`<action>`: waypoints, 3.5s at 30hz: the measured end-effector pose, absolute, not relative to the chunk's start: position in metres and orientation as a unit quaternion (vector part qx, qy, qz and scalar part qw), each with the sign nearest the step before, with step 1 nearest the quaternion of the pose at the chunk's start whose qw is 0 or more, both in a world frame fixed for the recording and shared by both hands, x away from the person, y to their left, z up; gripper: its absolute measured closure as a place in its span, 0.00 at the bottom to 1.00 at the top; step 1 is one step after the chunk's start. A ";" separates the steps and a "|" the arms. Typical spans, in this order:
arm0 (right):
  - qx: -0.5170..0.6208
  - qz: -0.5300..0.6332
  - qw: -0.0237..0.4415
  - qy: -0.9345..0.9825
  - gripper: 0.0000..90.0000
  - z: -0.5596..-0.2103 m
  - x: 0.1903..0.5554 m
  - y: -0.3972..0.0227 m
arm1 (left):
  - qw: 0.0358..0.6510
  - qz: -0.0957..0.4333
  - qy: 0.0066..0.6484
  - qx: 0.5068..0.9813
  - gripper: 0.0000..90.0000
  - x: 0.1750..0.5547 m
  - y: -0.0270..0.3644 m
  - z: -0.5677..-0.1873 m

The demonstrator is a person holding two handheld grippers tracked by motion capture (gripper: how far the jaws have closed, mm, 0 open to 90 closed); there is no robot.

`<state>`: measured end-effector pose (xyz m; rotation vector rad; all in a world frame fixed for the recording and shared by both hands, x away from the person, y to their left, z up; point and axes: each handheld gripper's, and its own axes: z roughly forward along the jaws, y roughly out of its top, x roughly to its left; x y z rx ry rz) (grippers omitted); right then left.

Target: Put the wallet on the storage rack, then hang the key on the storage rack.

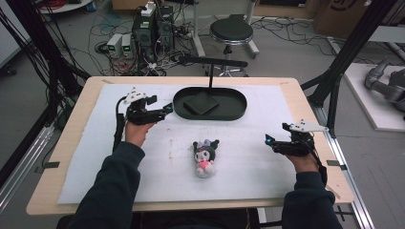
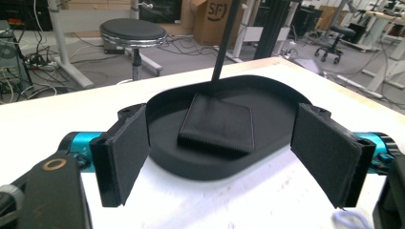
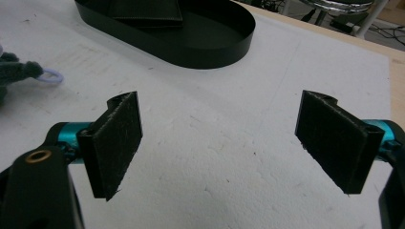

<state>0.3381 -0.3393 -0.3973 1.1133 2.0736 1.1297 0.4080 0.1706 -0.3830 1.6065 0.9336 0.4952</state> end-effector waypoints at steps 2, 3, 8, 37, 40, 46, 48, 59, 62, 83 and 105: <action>0.411 0.415 0.262 0.768 0.18 -0.398 0.340 -0.338 | 0.568 0.212 0.395 0.690 0.22 0.402 0.176 -0.385; 0.410 0.412 0.261 0.770 0.18 -0.399 0.340 -0.337 | 0.564 0.214 0.392 0.694 0.22 0.399 0.179 -0.386; 0.409 0.411 0.261 0.772 0.18 -0.399 0.340 -0.334 | 0.548 0.237 0.395 0.698 0.22 0.383 0.193 -0.389; 0.366 0.439 0.215 0.792 0.18 -0.401 0.343 -0.271 | 0.524 0.272 0.420 0.689 0.23 0.347 0.239 -0.405; 0.357 0.451 0.198 0.794 0.18 -0.402 0.343 -0.259 | 0.523 0.273 0.424 0.687 0.23 0.347 0.241 -0.406; 0.336 0.463 0.159 0.805 0.18 -0.404 0.343 -0.231 | 0.521 0.270 0.428 0.687 0.24 0.347 0.243 -0.409; 0.339 0.461 0.144 0.807 0.18 -0.407 0.346 -0.224 | 0.520 0.268 0.429 0.688 0.24 0.347 0.244 -0.410; 0.334 0.459 0.065 0.821 0.28 -0.422 0.362 -0.195 | 0.519 0.263 0.427 0.692 0.25 0.348 0.244 -0.411; 0.337 0.453 0.049 0.824 0.28 -0.428 0.367 -0.191 | 0.517 0.263 0.427 0.694 0.26 0.348 0.244 -0.411; 0.266 0.407 0.103 0.868 0.92 -0.404 0.372 -0.203 | 0.514 0.266 0.429 0.694 0.28 0.349 0.245 -0.411; 0.317 0.373 0.193 0.851 0.39 -0.381 0.384 -0.185 | 0.519 0.266 0.429 0.690 0.29 0.348 0.247 -0.410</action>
